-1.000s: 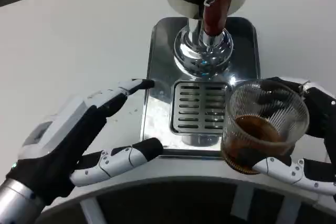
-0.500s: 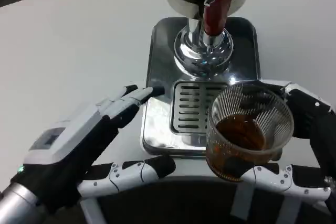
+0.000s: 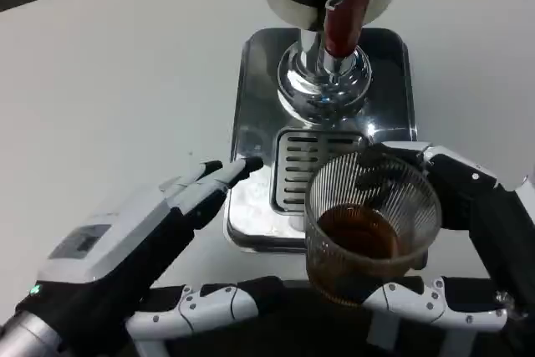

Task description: Grasp the cup under the faucet to collect the drink, then remove the cup.

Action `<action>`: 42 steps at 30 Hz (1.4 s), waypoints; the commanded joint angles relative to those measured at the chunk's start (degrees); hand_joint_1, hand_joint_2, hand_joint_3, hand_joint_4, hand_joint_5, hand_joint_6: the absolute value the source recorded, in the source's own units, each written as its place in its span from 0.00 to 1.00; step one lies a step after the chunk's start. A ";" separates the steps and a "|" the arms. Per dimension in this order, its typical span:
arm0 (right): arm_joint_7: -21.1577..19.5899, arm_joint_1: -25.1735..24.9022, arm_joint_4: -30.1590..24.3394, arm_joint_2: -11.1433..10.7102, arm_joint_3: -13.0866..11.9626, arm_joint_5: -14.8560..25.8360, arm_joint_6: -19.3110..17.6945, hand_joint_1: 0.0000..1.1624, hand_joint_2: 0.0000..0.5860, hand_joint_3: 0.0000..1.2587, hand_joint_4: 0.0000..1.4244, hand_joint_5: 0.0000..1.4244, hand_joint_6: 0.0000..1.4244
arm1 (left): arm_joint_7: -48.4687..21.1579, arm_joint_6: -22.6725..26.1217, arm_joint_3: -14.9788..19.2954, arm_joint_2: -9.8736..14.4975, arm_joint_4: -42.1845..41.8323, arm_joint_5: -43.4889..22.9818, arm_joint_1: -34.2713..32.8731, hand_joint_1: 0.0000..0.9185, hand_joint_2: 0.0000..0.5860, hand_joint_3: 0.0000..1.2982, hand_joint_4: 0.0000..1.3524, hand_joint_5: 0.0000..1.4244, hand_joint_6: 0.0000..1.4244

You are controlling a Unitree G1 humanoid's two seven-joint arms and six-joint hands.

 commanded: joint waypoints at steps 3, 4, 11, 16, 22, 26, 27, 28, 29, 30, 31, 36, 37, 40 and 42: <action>0.88 -0.72 -1.52 -0.33 0.75 1.56 -0.90 0.80 0.25 0.70 0.71 0.84 0.82 | -0.99 1.11 1.17 0.90 -2.23 0.79 2.50 0.00 0.18 0.03 0.00 0.00 0.02; 0.98 -0.79 -1.46 -0.40 0.76 1.59 -0.92 0.80 0.25 0.70 0.71 0.84 0.82 | -1.06 1.21 1.31 0.94 -2.38 0.84 2.69 0.00 0.18 0.02 0.00 0.00 0.02; 1.62 -1.74 -0.70 -0.73 0.78 1.98 -0.97 0.80 0.25 0.70 0.71 0.84 0.82 | -1.13 1.06 2.63 1.19 -3.73 0.87 5.40 0.00 0.18 0.02 0.00 0.00 0.02; 1.73 -2.26 -0.34 -0.81 0.73 2.02 -0.99 0.80 0.25 0.71 0.71 0.85 0.82 | -1.21 1.11 3.45 1.34 -4.28 1.02 6.28 0.00 0.18 0.01 0.00 0.00 0.02; 2.17 -2.55 -0.17 -1.00 0.45 2.29 -0.89 0.80 0.25 0.71 0.71 0.85 0.83 | -1.73 1.47 3.69 1.68 -4.82 1.17 6.67 0.00 0.18 0.01 0.00 0.00 0.00; 2.31 -2.25 -0.25 -1.03 0.35 2.39 -0.98 0.80 0.25 0.71 0.72 0.85 0.83 | -1.99 1.89 3.54 1.55 -5.07 1.23 6.74 0.00 0.18 0.01 0.00 0.00 0.00; 2.35 -2.19 -0.28 -1.03 0.32 2.43 -0.99 0.80 0.25 0.71 0.72 0.85 0.83 | -2.04 1.92 3.50 1.55 -5.12 1.22 6.75 0.00 0.18 0.01 0.00 0.00 0.00; 2.39 -2.14 -0.30 -1.05 0.27 2.44 -1.04 0.80 0.25 0.72 0.72 0.85 0.83 | -2.08 1.95 3.47 1.55 -5.15 1.21 6.76 0.00 0.18 0.01 0.00 0.00 0.00; 2.45 -2.09 -0.34 -1.08 0.23 2.47 -1.04 0.80 0.25 0.72 0.72 0.85 0.83 | -2.13 1.97 3.42 1.55 -5.20 1.24 6.76 0.00 0.18 0.00 0.00 0.00 0.00; 2.49 -2.04 -0.35 -1.11 0.20 2.46 -1.07 0.80 0.25 0.72 0.72 0.85 0.83 | -2.17 1.98 3.38 1.54 -5.25 1.24 6.78 0.00 0.18 0.00 0.00 0.00 0.00; 2.51 -2.02 -0.36 -1.13 0.18 2.46 -1.09 0.80 0.25 0.72 0.72 0.85 0.83 | -2.19 1.98 3.36 1.52 -5.34 1.28 6.85 0.00 0.18 0.00 0.00 0.00 0.00; 2.59 -1.85 -0.40 -1.09 0.15 2.50 -1.14 0.80 0.25 0.72 0.72 0.86 0.84 | -2.38 2.02 3.54 1.63 -5.61 1.22 7.21 0.00 0.18 0.00 0.00 0.00 0.00; 2.59 -1.81 -0.38 -1.08 0.15 2.47 -1.18 0.80 0.25 0.72 0.72 0.86 0.84 | -2.41 2.01 3.58 1.66 -5.66 1.23 7.29 0.00 0.18 0.00 0.00 0.00 0.00; 2.61 -1.65 -0.43 -1.06 0.20 2.49 -1.20 0.80 0.25 0.72 0.72 0.86 0.84 | -2.50 1.97 3.66 1.72 -5.89 1.19 7.58 0.00 0.18 0.00 0.00 0.00 0.00; 2.62 -1.51 -0.45 -1.04 0.24 2.51 -1.24 0.80 0.25 0.72 0.72 0.86 0.84 | -2.47 1.99 3.65 1.70 -6.00 1.21 7.76 0.00 0.17 0.00 0.00 0.00 0.00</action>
